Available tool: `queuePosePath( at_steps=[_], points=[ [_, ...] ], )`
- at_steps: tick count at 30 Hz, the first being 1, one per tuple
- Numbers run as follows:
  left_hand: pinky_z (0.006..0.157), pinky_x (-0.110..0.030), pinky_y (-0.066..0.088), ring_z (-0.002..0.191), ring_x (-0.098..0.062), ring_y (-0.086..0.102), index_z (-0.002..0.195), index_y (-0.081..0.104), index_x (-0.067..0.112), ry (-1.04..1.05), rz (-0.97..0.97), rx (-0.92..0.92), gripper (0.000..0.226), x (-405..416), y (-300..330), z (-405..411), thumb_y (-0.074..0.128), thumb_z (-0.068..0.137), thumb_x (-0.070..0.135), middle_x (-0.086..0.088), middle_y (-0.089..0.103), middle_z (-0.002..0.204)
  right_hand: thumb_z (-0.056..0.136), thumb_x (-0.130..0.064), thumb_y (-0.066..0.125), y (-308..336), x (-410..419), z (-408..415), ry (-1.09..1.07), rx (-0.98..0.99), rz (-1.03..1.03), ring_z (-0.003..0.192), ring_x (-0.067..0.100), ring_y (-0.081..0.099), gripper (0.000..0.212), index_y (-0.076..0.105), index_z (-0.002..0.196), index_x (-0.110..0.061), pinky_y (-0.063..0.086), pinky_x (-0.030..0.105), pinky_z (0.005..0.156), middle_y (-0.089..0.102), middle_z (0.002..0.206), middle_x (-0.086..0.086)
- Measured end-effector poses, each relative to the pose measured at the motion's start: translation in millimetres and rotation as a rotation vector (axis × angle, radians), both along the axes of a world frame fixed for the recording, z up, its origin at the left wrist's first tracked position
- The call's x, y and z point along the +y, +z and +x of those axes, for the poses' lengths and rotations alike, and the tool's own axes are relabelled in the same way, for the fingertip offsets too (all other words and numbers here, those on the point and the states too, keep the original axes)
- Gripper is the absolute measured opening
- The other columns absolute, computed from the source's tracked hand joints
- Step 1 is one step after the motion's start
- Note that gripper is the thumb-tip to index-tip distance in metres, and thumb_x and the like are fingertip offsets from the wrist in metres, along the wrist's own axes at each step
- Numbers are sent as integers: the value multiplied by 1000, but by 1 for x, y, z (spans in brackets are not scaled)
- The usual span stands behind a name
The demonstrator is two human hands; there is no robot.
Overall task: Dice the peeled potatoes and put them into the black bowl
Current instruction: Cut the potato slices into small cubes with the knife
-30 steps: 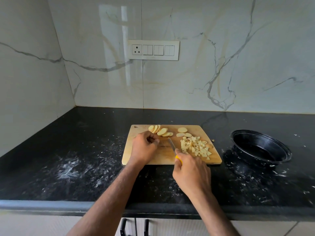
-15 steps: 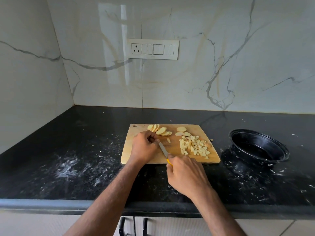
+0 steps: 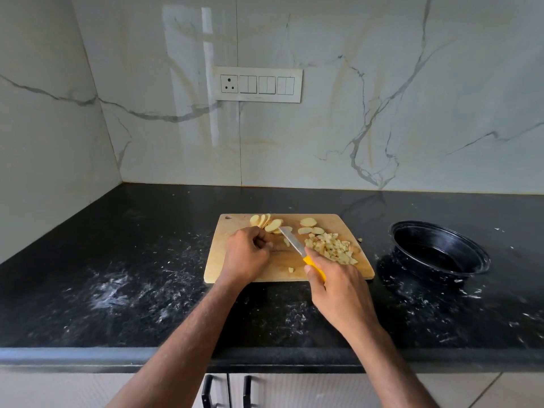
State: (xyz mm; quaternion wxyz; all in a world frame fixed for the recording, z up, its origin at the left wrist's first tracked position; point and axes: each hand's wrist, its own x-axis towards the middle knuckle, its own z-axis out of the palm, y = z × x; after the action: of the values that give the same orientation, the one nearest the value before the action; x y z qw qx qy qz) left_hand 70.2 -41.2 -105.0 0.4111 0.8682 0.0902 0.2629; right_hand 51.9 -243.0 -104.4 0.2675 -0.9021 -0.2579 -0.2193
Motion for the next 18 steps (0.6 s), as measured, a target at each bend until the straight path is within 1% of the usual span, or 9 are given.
queuePosePath(
  at_steps=[2,3,5,7,8,10,12,15,18],
  points=[
    [60,-7,43,72,-1,59,81,70,20,8,3,-5,11,-1,0,-1,72,85,10,10,68,78,93,-33,65,-2,-1,-3,35,8,-19,50,8,48,43,61,136,-31,46,24,52,70,68,-7],
    [59,-7,42,71,-2,58,80,69,21,13,0,-7,13,0,0,-1,72,85,9,10,67,77,93,-33,65,-3,-1,-6,60,7,-47,52,8,50,43,61,135,-35,46,22,53,71,71,-10],
    [58,-7,41,70,-2,57,79,68,22,17,5,-9,15,-1,1,-1,71,86,9,10,66,76,93,-34,64,-2,-1,-11,69,-4,-119,58,5,55,42,60,133,-43,40,14,55,74,85,-17],
    [58,-7,41,70,-2,57,80,68,21,11,10,-4,14,-1,1,-1,72,86,10,10,66,76,94,-34,61,2,-2,-13,-3,18,-158,63,2,56,42,57,134,-46,33,9,54,75,94,-17],
    [59,-7,41,71,-3,58,81,68,21,7,8,0,12,-1,2,-2,72,86,10,10,66,77,95,-34,60,4,-3,-13,-66,39,-161,67,4,60,43,56,136,-47,37,10,55,75,94,-14],
    [59,-8,42,73,-3,59,82,68,21,1,1,7,12,-1,2,-3,71,87,11,10,66,78,94,-35,59,6,-4,-13,-171,68,-136,70,10,65,45,54,138,-46,52,22,64,75,89,-9],
    [59,-8,42,73,-3,59,80,68,23,6,5,9,14,-1,1,-4,71,87,10,11,66,78,93,-34,63,5,-5,-12,-164,58,-50,56,8,55,44,58,135,-43,56,30,62,74,79,-8],
    [58,-8,42,70,-3,58,79,67,23,4,12,-4,16,-1,2,-3,71,86,9,10,66,76,92,-33,65,3,-3,-13,-73,23,-60,50,6,49,41,62,131,-42,53,27,55,74,75,-11],
    [60,-8,43,71,-2,58,80,68,21,-2,22,-6,14,-1,2,-3,71,86,9,9,66,77,93,-34,60,3,-2,-15,-98,36,-143,62,7,62,42,58,134,-44,53,25,61,76,86,-12]
  ],
)
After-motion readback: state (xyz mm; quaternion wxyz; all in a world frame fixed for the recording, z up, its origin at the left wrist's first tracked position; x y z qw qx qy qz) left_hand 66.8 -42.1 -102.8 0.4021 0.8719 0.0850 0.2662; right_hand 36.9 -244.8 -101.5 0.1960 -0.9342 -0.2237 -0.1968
